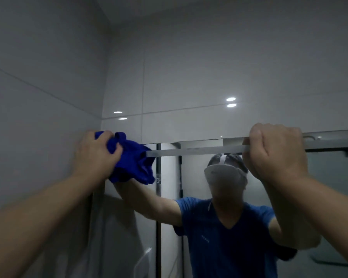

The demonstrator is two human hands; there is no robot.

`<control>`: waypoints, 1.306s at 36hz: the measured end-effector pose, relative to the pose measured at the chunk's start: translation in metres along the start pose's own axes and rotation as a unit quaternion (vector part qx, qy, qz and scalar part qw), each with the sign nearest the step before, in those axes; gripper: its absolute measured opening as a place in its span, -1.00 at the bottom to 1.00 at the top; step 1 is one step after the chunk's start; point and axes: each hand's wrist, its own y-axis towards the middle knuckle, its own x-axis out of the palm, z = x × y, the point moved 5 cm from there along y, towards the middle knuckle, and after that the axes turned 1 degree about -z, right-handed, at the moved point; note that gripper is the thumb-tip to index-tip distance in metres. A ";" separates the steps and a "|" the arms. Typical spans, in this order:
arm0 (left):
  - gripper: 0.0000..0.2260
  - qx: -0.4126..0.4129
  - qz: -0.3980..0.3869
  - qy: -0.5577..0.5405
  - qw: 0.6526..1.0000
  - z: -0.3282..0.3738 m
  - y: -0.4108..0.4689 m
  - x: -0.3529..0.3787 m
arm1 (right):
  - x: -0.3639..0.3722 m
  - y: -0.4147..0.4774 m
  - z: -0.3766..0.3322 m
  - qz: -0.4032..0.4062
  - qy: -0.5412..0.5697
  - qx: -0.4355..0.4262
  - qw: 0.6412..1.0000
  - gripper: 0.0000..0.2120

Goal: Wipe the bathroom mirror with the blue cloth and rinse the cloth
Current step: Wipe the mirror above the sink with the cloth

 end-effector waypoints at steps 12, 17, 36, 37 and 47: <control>-0.54 0.018 0.067 -0.014 0.997 0.131 -0.052 0.025 | 0.005 0.000 -0.002 -0.029 -0.084 0.011 0.996 -0.58; -0.46 0.115 0.052 -0.040 0.991 0.207 -0.101 0.038 | 0.003 0.000 0.000 -0.014 -0.082 0.009 0.997 -0.63; -0.49 0.060 -0.037 0.019 0.997 0.005 -0.156 0.053 | 0.002 -0.001 0.000 -0.042 -0.074 0.025 0.996 -0.61; -0.52 0.033 -0.024 0.022 0.999 -0.001 -0.152 0.051 | 0.003 -0.002 0.000 -0.046 -0.081 0.028 0.995 -0.59; -0.65 -0.055 -0.060 0.021 0.997 0.024 -0.155 0.027 | -0.002 -0.002 -0.005 -0.072 -0.089 0.009 0.993 -0.58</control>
